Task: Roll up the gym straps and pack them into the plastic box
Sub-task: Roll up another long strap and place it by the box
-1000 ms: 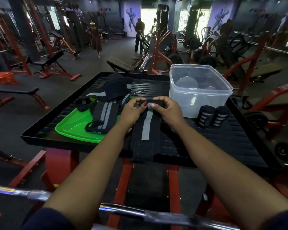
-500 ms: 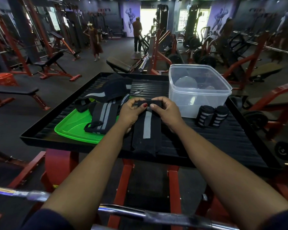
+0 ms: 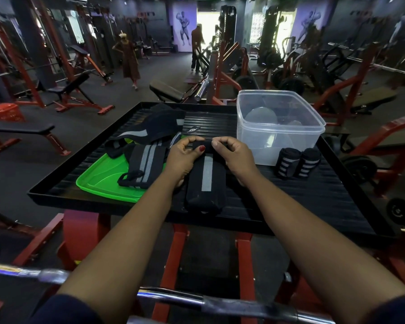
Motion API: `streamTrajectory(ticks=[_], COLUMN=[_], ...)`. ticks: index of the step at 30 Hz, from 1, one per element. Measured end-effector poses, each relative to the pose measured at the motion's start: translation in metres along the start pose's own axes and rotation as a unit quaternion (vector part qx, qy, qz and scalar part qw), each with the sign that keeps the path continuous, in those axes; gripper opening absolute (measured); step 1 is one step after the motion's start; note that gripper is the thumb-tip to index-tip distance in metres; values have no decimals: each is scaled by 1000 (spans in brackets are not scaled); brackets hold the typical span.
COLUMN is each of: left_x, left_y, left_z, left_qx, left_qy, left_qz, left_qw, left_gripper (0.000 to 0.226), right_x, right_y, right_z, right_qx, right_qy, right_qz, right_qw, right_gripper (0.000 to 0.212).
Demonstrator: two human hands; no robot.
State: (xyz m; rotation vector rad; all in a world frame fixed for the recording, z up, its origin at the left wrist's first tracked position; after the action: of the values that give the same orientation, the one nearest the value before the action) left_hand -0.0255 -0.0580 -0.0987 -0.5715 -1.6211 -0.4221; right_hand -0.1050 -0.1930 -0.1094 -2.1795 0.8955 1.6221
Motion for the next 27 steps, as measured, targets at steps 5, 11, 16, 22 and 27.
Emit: streamTrajectory(ticks=[5, 11, 16, 22, 27], left_x=[1, 2, -1, 1, 1], left_y=[-3, 0, -2, 0, 0], left_z=[1, 0, -1, 0, 0], left_qx=[-17, -3, -22, -12, -15], left_qy=[7, 2, 18, 6, -12], left_qz=[28, 32, 36, 46, 21], left_qw=[999, 999, 999, 999, 1000], left_gripper=[21, 23, 23, 25, 28], right_x=[3, 2, 2, 3, 4], right_y=[-1, -3, -1, -2, -2], right_z=[-2, 0, -1, -1, -1], right_qx=[0, -9, 2, -3, 7], right_qy=[-6, -5, -13, -17, -31], right_qz=[1, -15, -31, -41, -34], right_qw=[1000, 1000, 999, 999, 999], right_gripper=[16, 16, 14, 13, 13])
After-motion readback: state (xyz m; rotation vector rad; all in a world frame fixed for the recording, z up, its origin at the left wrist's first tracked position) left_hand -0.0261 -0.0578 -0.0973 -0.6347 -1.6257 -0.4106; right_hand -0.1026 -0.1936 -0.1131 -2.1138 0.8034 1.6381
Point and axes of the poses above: each hand's wrist, its own z-axis away from the middle knuckle, its own y-axis out of the back of the hand, x = y × z, the point moved 3 cm from there along -z, towards the middle knuckle, and after that the axes turned 2 degrees about y, right-handed, at the moved point
